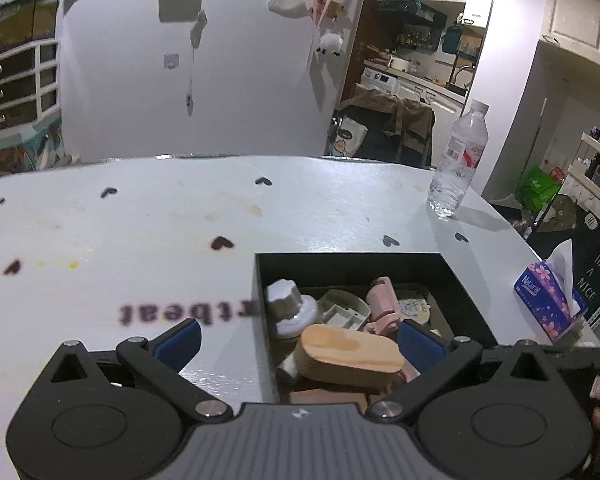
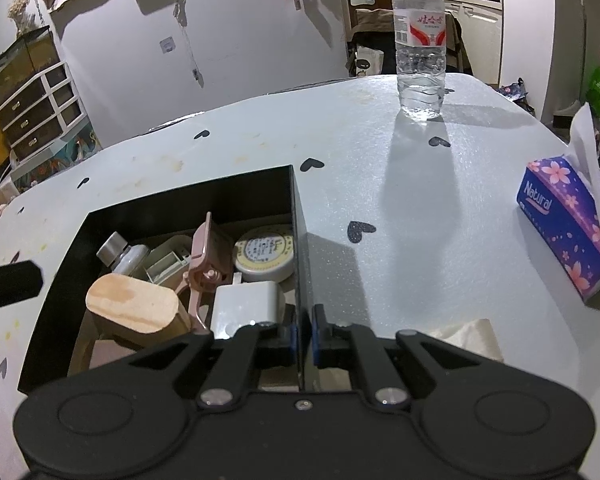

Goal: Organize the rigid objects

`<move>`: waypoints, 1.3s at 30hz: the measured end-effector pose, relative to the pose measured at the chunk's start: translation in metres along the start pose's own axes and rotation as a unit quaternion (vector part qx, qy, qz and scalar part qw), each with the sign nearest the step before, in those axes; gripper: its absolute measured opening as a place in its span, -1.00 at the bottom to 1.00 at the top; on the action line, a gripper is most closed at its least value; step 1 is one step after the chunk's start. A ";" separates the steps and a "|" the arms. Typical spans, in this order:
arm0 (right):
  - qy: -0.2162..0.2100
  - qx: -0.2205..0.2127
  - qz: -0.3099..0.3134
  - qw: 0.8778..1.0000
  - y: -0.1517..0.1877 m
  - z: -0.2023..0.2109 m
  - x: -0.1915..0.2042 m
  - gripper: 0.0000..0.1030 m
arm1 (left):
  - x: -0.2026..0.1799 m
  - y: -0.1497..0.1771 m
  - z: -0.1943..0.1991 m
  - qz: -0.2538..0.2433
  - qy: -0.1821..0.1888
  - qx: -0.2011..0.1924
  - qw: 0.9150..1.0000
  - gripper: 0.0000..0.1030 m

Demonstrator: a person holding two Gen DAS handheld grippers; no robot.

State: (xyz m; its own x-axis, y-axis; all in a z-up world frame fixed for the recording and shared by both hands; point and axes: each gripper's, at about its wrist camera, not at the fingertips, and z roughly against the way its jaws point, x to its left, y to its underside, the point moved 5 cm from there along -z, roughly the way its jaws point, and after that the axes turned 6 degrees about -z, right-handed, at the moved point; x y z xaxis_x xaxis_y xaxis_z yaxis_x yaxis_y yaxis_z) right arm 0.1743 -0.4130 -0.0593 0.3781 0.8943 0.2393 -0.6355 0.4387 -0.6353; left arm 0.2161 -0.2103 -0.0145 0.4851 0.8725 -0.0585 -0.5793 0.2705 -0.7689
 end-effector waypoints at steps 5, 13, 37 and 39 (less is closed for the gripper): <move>-0.002 -0.033 0.013 0.999 -0.007 0.023 0.005 -0.74 | 0.002 0.004 0.018 -0.013 -0.015 -0.026 0.999 1.00; -0.036 -0.104 0.044 0.993 0.003 0.087 0.021 -0.44 | 0.002 0.019 0.051 -0.015 -0.032 -0.066 0.997 1.00; -0.030 -0.228 0.084 0.970 0.093 0.182 0.013 0.70 | -0.020 0.103 0.133 -0.049 -0.071 -0.137 0.987 1.00; -0.029 -0.233 0.087 0.968 0.098 0.185 0.013 0.77 | -0.020 0.106 0.136 -0.048 -0.073 -0.139 0.986 1.00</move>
State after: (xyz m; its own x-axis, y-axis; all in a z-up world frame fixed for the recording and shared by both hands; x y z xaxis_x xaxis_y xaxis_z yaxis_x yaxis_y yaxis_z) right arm -0.0082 -0.3420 0.0172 0.2457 0.9604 0.1312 -0.3081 0.2057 -0.9288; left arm 0.0558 -0.1439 -0.0088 0.4169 0.9035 0.0994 -0.3241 0.2499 -0.9124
